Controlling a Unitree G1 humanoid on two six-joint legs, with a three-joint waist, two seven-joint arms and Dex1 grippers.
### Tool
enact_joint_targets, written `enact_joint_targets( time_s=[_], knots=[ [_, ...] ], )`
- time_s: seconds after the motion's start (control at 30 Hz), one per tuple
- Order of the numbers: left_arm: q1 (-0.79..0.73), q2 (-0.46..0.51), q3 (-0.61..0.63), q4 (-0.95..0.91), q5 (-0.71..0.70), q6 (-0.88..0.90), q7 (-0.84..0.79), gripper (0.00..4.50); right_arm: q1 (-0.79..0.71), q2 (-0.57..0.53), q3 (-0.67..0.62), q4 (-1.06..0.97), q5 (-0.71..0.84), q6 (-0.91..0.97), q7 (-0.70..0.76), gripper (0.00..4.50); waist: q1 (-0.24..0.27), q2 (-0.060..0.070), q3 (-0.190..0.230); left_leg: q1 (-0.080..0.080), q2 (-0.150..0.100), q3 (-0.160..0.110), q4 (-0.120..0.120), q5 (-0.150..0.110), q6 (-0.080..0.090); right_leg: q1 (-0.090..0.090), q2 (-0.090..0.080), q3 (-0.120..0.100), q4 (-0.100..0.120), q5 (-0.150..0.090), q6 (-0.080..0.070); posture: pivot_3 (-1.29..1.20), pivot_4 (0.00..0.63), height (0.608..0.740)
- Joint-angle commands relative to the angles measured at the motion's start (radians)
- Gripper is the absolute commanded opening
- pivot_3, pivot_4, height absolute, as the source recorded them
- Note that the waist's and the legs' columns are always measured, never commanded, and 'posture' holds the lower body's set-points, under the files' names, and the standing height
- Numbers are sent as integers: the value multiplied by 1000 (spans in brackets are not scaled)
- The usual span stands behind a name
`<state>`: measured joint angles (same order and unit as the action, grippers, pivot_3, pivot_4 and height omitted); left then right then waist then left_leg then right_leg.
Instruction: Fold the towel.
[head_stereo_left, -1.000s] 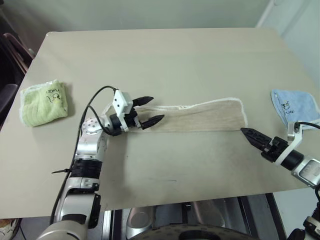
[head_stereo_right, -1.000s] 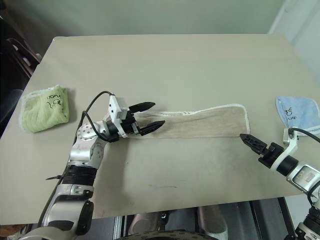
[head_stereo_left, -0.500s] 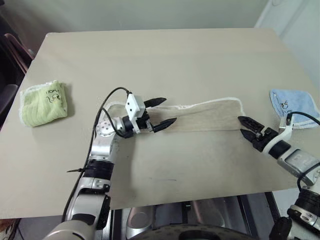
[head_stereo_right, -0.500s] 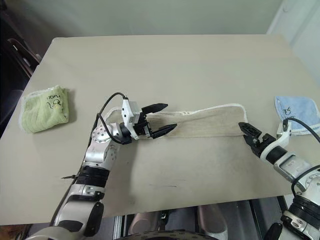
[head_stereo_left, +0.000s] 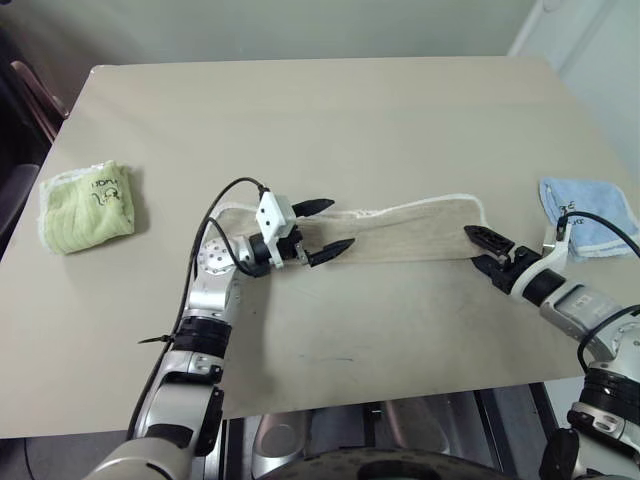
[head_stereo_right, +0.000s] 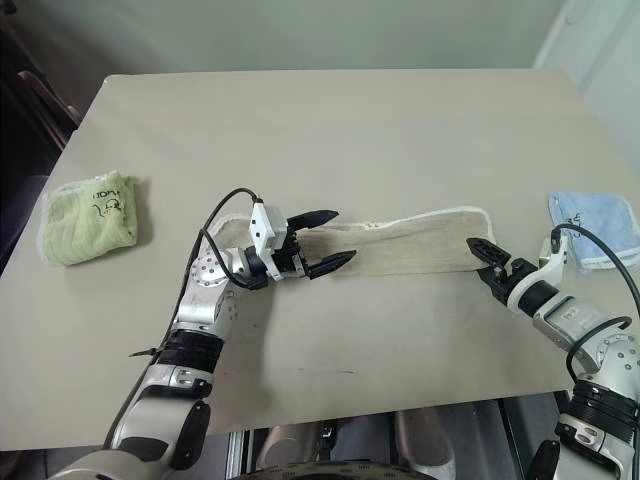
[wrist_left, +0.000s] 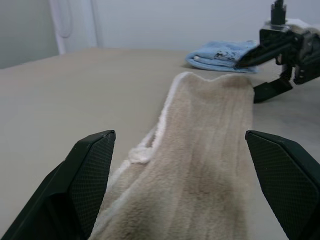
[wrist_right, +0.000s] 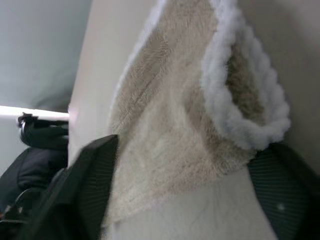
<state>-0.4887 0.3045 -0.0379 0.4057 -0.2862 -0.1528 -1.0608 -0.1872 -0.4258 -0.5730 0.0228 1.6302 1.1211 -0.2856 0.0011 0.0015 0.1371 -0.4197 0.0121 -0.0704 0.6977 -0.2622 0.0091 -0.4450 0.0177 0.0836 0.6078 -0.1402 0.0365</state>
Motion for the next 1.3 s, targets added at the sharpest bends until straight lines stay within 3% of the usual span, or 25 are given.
enact_joint_targets(
  time_s=[0.03, 0.27, 0.57, 0.67, 0.9, 1.07, 1.3],
  knots=[
    [-19, 2, 14, 9, 6, -39, 17, 4500, 12, -17, -4, -27, 37, -42, -17, 2594, 1, 0, 0, 0, 0, 0, 0, 0, 0, 0, 0, 0, 0, -1, 0, 0, 150, 740],
    [-44, -7, 19, 53, 9, -65, 42, 4500, 85, -38, -2, -76, 53, -79, -25, 48, 3, 0, 0, -1, 0, 0, 0, -4, 1, 0, 0, 0, 0, -2, -4, 0, 150, 740],
    [-93, -12, 18, 145, 37, -119, 72, 4500, 211, -117, -34, -129, 122, -132, -8, 18, 19, 1, 0, -1, -4, 0, 0, -10, 4, 2, -4, 0, 0, -7, -4, 0, 150, 740],
    [-117, -33, 21, 161, 35, -121, 94, 4500, 305, -194, -136, -113, 131, -139, 35, 18, 30, 2, -1, -1, -7, 0, 1, -12, 6, 2, -6, 0, 1, -10, 1, 0, 150, 740],
    [-132, -46, 18, 172, 53, -131, 120, 4500, 428, -303, -223, -55, 98, -118, 176, 18, 33, 3, -1, -1, -12, 0, 2, -20, 8, 2, -9, 2, 1, -15, 8, 0, 150, 740],
    [-144, -53, 27, 178, 55, -126, 146, 4500, 445, -347, -230, -22, 72, -111, 219, 18, 33, 3, -1, -1, -12, 1, 2, -21, 8, 2, -9, 2, 1, -16, 9, 0, 150, 740],
    [-144, -64, 35, 159, 45, -110, 172, 4500, 435, -373, -241, -140, 5, -127, 316, 18, 32, 3, -1, 0, -12, 1, 2, -21, 9, 3, -9, 2, 2, -15, 9, 0, 150, 740]
  ],
)
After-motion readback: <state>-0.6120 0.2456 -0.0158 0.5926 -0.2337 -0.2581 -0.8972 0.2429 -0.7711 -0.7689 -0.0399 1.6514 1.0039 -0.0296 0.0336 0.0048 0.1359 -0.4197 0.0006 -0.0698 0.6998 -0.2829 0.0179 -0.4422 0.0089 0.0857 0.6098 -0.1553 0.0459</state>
